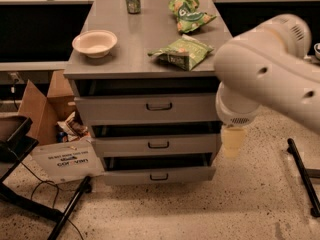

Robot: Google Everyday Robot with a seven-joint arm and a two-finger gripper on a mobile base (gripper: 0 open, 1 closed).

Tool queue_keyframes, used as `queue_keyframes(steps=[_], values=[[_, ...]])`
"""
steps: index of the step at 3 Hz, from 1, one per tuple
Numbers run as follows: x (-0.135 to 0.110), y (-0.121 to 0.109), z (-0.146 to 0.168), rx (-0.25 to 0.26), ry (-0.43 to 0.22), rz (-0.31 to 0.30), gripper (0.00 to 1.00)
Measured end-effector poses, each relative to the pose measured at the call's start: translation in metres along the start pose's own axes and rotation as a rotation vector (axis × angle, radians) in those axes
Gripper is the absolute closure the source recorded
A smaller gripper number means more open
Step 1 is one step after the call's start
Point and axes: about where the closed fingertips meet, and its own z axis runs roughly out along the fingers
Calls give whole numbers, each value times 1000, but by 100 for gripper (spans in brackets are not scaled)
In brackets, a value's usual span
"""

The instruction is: Open bottom drawer

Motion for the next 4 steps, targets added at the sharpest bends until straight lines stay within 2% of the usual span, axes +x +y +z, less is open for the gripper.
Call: queue_keyframes(steps=[2, 3, 4], values=[[4, -1, 5, 8, 25, -11, 0], [-2, 8, 20, -10, -16, 44, 0], [-13, 21, 67, -74, -37, 86, 0]])
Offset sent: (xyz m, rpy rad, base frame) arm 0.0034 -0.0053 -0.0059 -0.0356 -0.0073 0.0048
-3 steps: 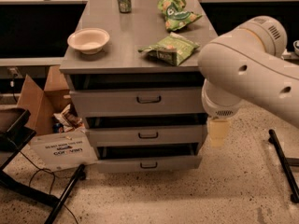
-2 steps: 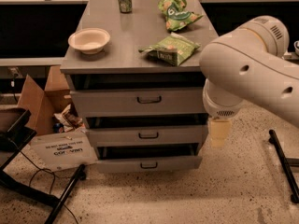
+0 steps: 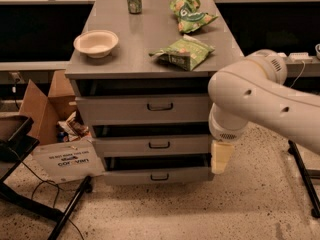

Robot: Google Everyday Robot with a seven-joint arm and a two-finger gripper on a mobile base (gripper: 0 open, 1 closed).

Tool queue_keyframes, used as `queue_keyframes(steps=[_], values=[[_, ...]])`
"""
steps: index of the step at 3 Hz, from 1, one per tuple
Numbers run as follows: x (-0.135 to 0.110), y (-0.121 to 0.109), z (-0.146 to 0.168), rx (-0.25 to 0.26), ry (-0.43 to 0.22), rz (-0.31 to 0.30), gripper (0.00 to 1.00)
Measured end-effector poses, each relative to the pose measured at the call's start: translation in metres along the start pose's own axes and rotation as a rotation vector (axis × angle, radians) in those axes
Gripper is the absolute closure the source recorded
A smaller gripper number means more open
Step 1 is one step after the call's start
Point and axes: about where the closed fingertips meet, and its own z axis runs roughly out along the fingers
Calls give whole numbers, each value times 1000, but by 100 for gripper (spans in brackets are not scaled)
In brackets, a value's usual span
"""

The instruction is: Open bottom drawer

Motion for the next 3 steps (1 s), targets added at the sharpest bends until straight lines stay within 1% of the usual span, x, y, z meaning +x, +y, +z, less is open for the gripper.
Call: queue_keyframes(steps=[1, 2, 3], values=[[-1, 8, 89, -23, -52, 49, 0], [-10, -4, 152, 1, -48, 55, 0], [-20, -22, 213, 21, -14, 13, 0]])
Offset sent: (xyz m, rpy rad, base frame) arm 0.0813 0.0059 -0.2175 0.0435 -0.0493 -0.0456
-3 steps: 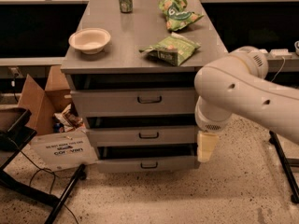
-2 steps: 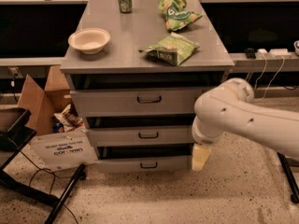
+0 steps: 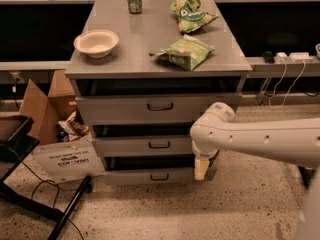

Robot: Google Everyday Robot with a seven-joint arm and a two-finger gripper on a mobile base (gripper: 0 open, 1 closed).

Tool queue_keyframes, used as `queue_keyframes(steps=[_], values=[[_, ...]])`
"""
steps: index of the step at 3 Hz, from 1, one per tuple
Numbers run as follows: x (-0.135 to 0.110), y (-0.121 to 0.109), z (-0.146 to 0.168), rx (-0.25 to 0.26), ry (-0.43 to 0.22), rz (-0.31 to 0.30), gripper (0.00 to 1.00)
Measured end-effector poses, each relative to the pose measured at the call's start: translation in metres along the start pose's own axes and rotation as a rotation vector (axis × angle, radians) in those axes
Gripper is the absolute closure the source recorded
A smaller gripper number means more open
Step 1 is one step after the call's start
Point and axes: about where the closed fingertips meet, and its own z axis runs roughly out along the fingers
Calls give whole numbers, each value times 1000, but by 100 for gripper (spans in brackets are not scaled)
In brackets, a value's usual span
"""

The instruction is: Open bottom drawer

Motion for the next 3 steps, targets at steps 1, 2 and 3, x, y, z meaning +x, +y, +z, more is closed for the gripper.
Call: queue_keyframes(steps=[1, 2, 3], values=[[-8, 3, 58, -40, 36, -37, 0], [-8, 3, 58, -40, 36, -37, 0], [-9, 16, 83, -72, 71, -43, 0]])
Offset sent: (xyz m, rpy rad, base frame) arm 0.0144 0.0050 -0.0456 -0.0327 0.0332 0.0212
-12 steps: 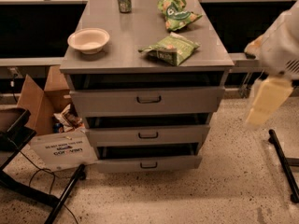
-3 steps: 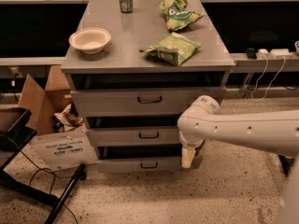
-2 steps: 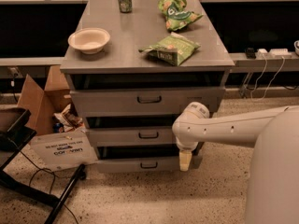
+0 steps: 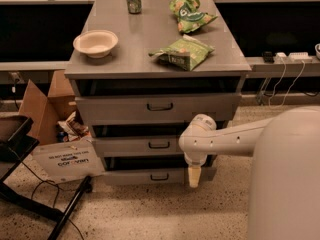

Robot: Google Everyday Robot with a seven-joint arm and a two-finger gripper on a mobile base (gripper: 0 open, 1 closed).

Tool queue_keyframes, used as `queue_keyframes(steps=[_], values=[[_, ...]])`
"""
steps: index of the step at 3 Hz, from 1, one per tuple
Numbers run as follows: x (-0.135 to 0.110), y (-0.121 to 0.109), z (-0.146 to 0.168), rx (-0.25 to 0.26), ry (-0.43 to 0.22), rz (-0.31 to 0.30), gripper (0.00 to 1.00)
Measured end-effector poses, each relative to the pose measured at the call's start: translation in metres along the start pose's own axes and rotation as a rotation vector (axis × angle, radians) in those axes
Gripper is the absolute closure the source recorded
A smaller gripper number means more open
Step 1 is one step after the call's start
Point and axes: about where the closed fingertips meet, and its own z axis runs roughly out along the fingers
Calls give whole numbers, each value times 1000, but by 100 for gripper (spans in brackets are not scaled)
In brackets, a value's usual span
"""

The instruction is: Open bottom drawer

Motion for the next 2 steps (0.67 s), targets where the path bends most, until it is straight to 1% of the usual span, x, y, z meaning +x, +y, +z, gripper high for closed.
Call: queue_keyframes(steps=[1, 2], values=[[3, 5, 65, -40, 24, -32, 0], [7, 7, 140, -83, 51, -67, 0]])
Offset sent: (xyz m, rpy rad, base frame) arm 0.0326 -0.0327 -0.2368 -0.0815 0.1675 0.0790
